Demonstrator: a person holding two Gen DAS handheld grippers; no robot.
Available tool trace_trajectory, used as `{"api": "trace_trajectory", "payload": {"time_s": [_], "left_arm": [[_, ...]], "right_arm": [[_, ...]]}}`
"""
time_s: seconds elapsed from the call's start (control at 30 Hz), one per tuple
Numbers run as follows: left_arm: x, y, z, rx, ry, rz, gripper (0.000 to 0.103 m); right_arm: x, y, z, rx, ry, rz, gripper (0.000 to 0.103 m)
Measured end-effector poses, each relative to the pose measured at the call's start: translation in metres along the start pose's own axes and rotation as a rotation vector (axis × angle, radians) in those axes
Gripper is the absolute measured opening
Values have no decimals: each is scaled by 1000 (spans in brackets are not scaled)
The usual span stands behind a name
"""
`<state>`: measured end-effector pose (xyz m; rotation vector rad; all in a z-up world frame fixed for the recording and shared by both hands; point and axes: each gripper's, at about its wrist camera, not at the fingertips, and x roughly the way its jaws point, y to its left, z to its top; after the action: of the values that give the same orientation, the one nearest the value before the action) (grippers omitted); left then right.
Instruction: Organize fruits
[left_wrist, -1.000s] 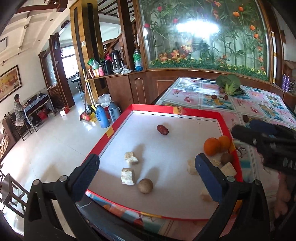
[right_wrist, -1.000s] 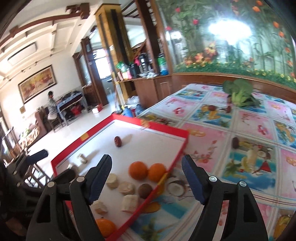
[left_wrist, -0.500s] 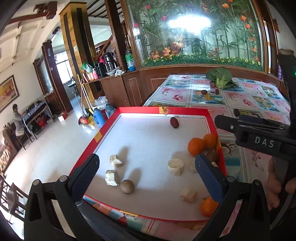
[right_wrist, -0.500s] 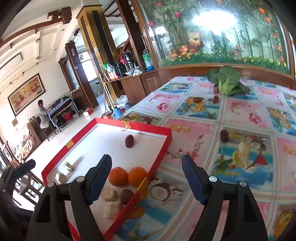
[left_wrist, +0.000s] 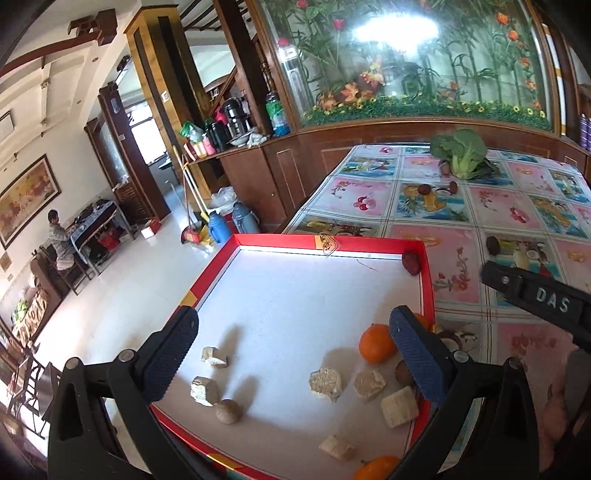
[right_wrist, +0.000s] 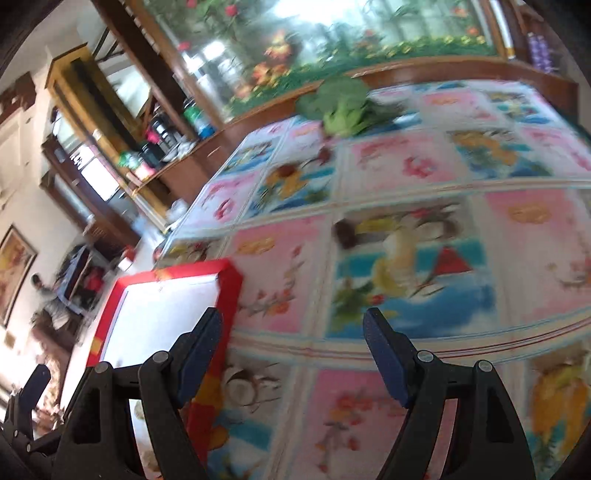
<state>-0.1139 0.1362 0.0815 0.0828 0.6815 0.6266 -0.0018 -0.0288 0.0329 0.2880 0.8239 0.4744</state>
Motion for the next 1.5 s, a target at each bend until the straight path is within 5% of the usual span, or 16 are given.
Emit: {"api": "trace_trajectory", "payload": {"time_s": [0.4,0.67,1.13,1.5], "left_arm": [[10,-21,3,-53,119,133,103],[-23,1,-2,-147,57,207,103],[-100,54,-56,-122,-93,36,103],[-136,81,-72,-86,-200,-122,103]], "right_arm": [[-26,-16,5,73,-118,15,78],[-54,-11,10,49,-267,32,78],[-115,7,-27,-189,-667,-130,79],[-206,29,-92,-279,-696,-61,87]]}}
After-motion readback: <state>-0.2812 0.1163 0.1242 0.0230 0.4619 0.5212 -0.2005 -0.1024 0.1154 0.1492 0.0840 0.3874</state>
